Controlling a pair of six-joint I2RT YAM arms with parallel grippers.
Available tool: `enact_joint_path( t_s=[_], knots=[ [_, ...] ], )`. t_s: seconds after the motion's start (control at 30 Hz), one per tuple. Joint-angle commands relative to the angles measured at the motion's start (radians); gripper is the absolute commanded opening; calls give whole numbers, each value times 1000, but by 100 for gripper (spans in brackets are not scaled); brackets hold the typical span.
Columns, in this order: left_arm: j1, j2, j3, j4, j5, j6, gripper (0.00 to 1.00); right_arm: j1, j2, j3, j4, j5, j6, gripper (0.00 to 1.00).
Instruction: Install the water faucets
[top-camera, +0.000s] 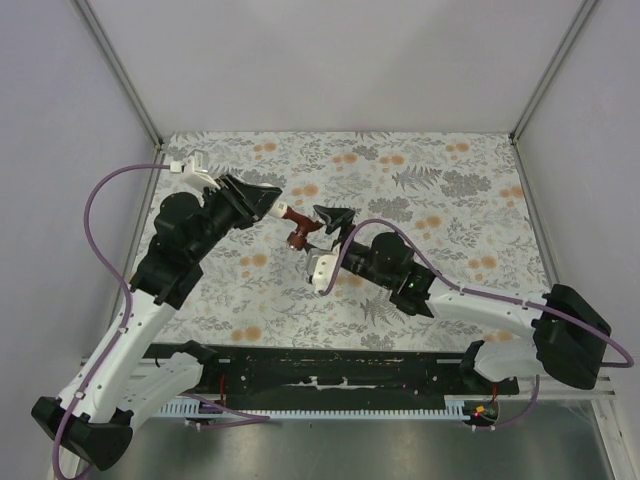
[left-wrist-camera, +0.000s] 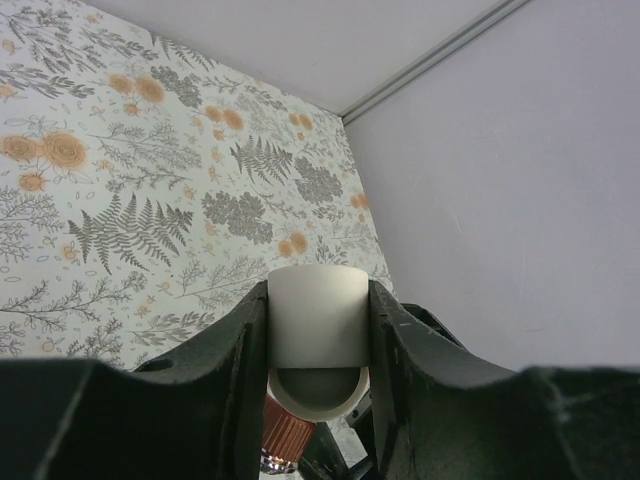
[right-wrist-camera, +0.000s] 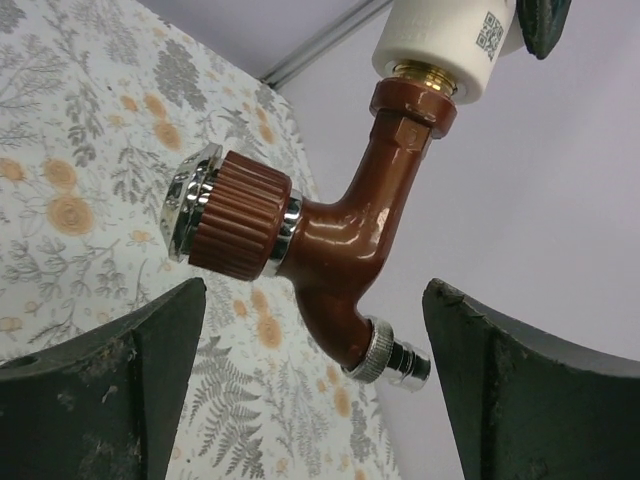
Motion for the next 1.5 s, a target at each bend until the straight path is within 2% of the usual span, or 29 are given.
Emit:
enact_joint_path(
  t_s=[0.0, 0.17, 0.27, 0.4, 0.57, 0.7, 0.77, 0.87, 1.0, 1.17, 1.23, 1.3, 1.37, 1.4, 1.47],
  knots=[
    [-4, -13, 57, 44, 38, -52, 2, 27, 77, -14, 287, 119, -138, 95],
    [-4, -10, 51, 56, 53, -74, 2, 53, 203, -26, 538, 140, -233, 92],
    [-4, -4, 49, 65, 65, -85, 2, 61, 274, -37, 692, 146, -221, 86],
    [-4, -4, 48, 59, 64, -71, 2, 62, 256, -46, 721, 137, -50, 75],
    [-4, -10, 17, 91, 61, -45, 2, 64, 176, -61, 673, 114, 190, 55],
    [-4, -24, -18, 149, 69, 19, 2, 47, 87, -55, 535, 59, 397, 28],
    [-4, -36, -37, 180, 82, 56, 2, 15, 50, -55, 479, 14, 550, 15],
    [-4, -64, -86, 283, 113, 108, 2, -68, 4, -49, 418, -98, 839, 7],
    [-3, -99, -179, 442, 174, 133, 2, -201, -2, -19, 363, -240, 1292, 3],
    [-4, -118, -297, 655, 239, 135, 2, -302, 53, 27, 324, -392, 1734, 3],
    [-4, -127, -336, 709, 247, 145, 2, -319, 74, 28, 345, -419, 1854, 3],
    [-4, -130, -356, 717, 250, 173, 2, -321, 82, 26, 343, -425, 1900, 3],
    [-4, -127, -370, 719, 237, 182, 2, -323, 85, 28, 310, -426, 1905, 9],
    [-3, -125, -376, 714, 228, 184, 2, -323, 87, 26, 291, -426, 1899, 16],
    [-3, -130, -393, 702, 195, 178, 2, -333, 79, 23, 252, -442, 1881, 38]
  ],
)
